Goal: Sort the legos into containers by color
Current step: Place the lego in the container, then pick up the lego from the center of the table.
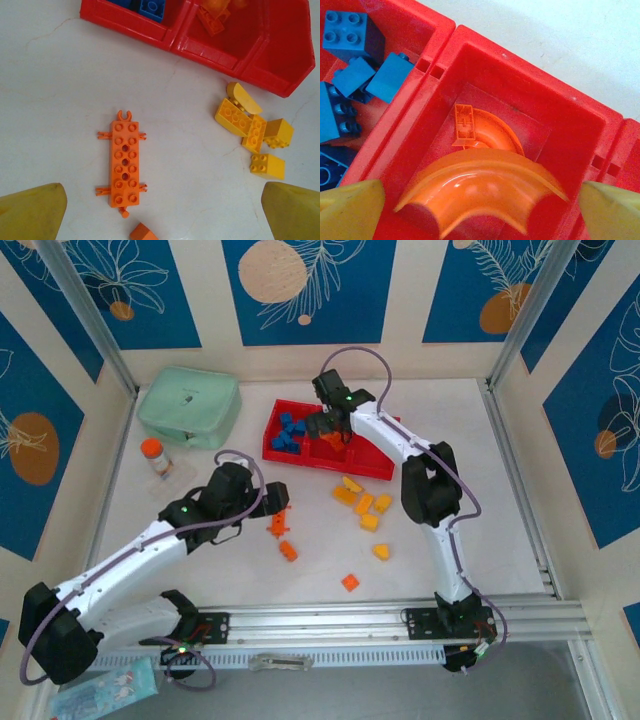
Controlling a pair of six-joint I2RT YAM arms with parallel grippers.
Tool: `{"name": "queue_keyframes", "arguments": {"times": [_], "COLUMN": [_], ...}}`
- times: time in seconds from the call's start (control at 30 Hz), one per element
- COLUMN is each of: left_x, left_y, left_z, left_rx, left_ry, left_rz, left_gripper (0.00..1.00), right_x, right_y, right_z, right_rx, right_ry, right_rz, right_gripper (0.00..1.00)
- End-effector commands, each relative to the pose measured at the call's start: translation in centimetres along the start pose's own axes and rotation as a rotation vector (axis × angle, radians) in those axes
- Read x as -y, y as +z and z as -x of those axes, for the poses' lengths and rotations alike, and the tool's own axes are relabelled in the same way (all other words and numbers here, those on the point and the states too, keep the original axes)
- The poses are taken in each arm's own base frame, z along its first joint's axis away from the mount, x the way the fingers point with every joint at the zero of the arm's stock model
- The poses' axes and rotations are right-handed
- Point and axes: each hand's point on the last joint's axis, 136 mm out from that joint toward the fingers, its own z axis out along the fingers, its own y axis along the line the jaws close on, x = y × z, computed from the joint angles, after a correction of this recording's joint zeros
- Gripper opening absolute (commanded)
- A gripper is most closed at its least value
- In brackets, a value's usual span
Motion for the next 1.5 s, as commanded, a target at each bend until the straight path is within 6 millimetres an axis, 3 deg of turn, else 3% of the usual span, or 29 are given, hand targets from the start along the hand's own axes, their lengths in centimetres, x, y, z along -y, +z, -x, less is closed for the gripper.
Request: {"name": "queue_keyframes", "arguments": {"times": [0.0, 0.13, 0.23, 0.47, 0.63, 0.83, 0.97, 1.27, 1.47], "left_x": [1.7, 1.7, 1.3, -0.9, -3.0, -5.0, -6.2, -7.0, -7.5], "left_y": [-0.5, -0.9, -1.5, -3.4, -4.6, -5.6, -5.9, -6.4, -6.5], "left_z": [1.3, 1.5, 1.4, 0.0, -1.5, -2.9, -3.6, -4.3, -4.5], "left_rx": [0.024, 0.033, 0.044, 0.044, 0.035, 0.039, 0.036, 0.039, 0.052], "left_ry": [0.021, 0.029, 0.027, 0.016, 0.005, -0.025, -0.043, -0.062, -0.079], "left_rz": [-0.053, -0.048, -0.044, -0.008, 0.034, 0.07, 0.099, 0.111, 0.118], "left_gripper": [0.99, 0.99, 0.99, 0.99, 0.99, 0.99, 0.99, 0.99, 0.99], "right_x": [-0.2, -0.7, -2.3, -4.7, -7.2, -11.0, -13.1, -17.8, -19.3], "right_y": [-2.4, -4.4, -6.6, -9.7, -10.4, -10.2, -8.8, -6.6, -5.2], "right_z": [1.9, 1.8, 0.8, -4.0, -7.9, -11.6, -13.5, -15.4, -16.5], "right_rx": [0.049, 0.059, 0.065, -0.015, -0.092, -0.154, -0.201, -0.288, -0.307], "right_ry": [-0.026, -0.022, -0.035, 0.048, 0.089, 0.144, 0.21, 0.29, 0.284], "right_rz": [0.02, 0.037, 0.077, 0.151, 0.22, 0.286, 0.269, 0.281, 0.251], "right_gripper": [0.99, 0.99, 0.99, 0.99, 0.99, 0.99, 0.99, 0.99, 0.87]}}
